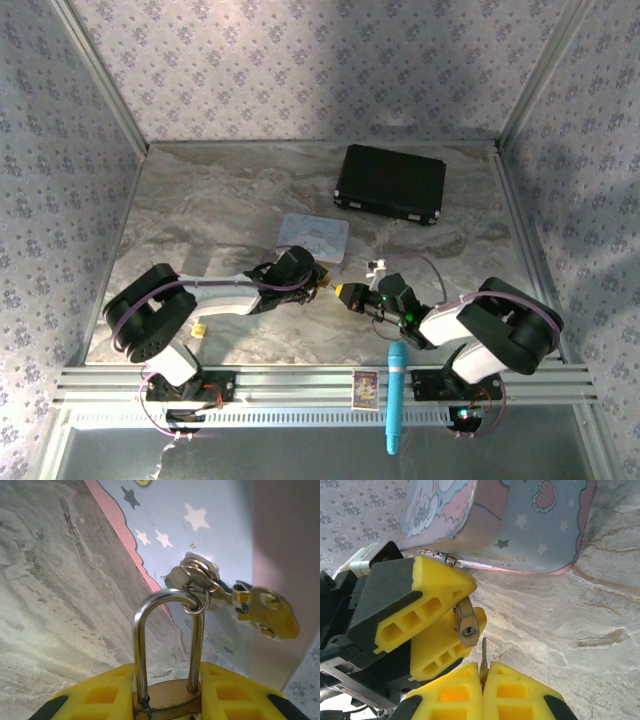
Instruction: Unlock the padlock with the key
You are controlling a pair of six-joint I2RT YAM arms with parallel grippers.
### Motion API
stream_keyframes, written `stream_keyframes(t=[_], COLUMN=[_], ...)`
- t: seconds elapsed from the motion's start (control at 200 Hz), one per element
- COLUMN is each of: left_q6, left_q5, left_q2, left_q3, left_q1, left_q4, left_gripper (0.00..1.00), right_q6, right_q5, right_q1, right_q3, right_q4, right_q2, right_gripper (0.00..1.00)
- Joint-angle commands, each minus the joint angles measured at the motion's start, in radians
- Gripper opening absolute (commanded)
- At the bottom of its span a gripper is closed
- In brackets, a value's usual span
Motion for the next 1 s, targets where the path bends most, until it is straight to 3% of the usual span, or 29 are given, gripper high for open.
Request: stream_keyframes(t=[0.0,0.994], left_q6=[-0.022,-0.029], left_q5=[0.028,0.045], left_q2=[0.019,0.021], left_q3=[-0.005,0.002], left_q1=[-0.008,-0.023], left_q4=[-0.033,-0.009], left_gripper=[0.00,0.00], right_q6=[0.010,0.012], right_q5=[0.043,-0.018], right_q1=[0.003,0.003], right_q3=[-0.019,0.052], right_q4=[0.016,0.080], right_q2=[-0.030,0.078], right_gripper=[0.00,0.00])
